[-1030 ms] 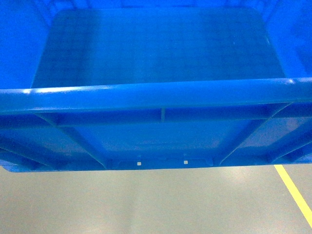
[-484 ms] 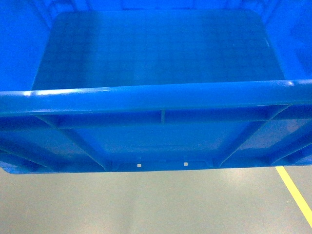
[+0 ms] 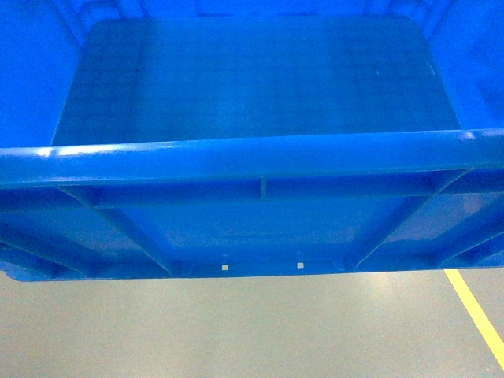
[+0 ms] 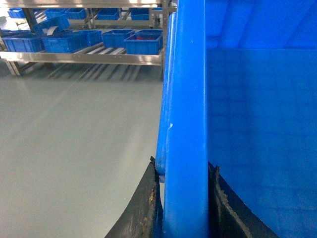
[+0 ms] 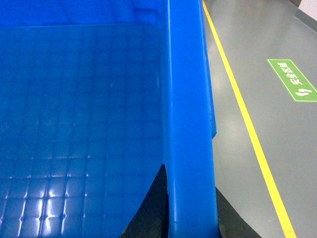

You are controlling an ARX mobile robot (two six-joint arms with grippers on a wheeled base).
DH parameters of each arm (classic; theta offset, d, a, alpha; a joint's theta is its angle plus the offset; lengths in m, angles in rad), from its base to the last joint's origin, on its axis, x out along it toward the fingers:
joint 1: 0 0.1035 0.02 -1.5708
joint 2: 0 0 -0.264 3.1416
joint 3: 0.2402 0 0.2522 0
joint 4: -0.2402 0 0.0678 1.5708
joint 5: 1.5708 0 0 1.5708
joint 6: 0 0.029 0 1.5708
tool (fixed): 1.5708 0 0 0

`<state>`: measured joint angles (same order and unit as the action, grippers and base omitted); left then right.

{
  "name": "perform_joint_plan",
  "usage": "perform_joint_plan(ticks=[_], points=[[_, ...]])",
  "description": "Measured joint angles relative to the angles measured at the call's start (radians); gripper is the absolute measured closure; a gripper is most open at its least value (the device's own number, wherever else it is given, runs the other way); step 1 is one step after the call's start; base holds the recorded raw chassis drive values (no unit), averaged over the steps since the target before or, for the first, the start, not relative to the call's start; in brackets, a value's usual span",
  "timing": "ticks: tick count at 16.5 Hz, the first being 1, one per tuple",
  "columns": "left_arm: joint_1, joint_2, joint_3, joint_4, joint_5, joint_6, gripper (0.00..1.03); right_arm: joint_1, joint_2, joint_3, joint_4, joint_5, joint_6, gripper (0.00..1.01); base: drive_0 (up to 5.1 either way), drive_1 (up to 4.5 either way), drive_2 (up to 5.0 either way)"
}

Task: Place box next to blue box on left shelf

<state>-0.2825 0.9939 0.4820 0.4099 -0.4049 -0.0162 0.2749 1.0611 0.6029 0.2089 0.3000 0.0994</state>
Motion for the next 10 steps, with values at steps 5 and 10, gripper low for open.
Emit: perform_joint_plan(ticks=[5,10], points=[[0.0,0.0,0.0,0.001,-0.001,0.0,0.86,0.0,0.0,0.0,0.0,0.0,0.0,0.93,-0.1,4.05,-4.2],[0.0,0.0,0.0,-0.002,-0.002,0.001,0.86,0.0,0.003,0.0,0.0,0.0,0.001,0.93,0.0,4.1,-4.1]])
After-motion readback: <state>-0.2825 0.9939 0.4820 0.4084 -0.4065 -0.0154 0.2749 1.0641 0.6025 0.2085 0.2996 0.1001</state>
